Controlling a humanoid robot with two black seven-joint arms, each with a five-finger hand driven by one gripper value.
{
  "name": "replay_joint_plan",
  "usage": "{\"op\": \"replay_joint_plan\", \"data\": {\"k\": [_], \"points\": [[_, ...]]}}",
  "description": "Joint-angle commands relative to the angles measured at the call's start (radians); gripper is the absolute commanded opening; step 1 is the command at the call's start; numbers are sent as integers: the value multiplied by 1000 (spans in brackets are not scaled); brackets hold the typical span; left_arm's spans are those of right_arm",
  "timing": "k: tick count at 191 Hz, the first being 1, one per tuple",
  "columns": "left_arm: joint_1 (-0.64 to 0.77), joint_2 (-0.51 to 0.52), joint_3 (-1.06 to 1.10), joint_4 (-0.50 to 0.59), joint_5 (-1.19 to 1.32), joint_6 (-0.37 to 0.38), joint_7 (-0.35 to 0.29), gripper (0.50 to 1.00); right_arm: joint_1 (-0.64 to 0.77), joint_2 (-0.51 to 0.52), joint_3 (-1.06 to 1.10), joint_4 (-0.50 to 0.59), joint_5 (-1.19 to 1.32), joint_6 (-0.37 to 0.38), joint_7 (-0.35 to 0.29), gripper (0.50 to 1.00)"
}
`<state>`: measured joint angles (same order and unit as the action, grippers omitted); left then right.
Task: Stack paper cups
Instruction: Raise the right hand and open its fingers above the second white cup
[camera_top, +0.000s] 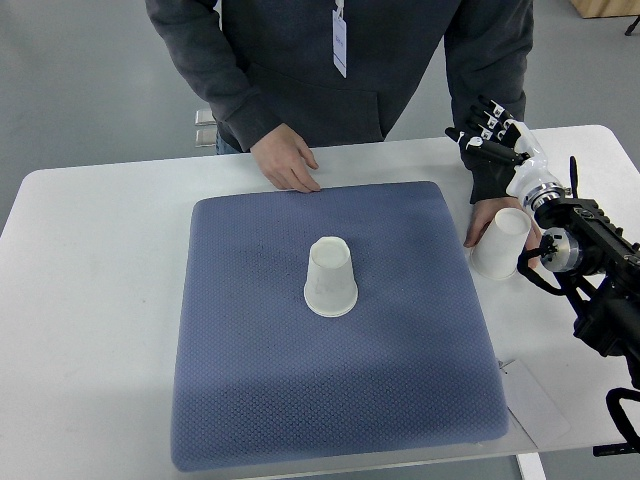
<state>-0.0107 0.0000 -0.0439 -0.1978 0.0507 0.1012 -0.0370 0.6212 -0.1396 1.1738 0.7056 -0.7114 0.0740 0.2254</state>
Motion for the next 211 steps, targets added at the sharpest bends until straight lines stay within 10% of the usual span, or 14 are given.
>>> {"op": "replay_joint_plan", "data": {"k": [1,211], "points": [[0,0,2,0,0,0,0,1000,-1,0,0,0,0,1,0,932],[0,0,-2,0,0,0,0,1000,5,2,-2,11,0,1,8,932]]}}
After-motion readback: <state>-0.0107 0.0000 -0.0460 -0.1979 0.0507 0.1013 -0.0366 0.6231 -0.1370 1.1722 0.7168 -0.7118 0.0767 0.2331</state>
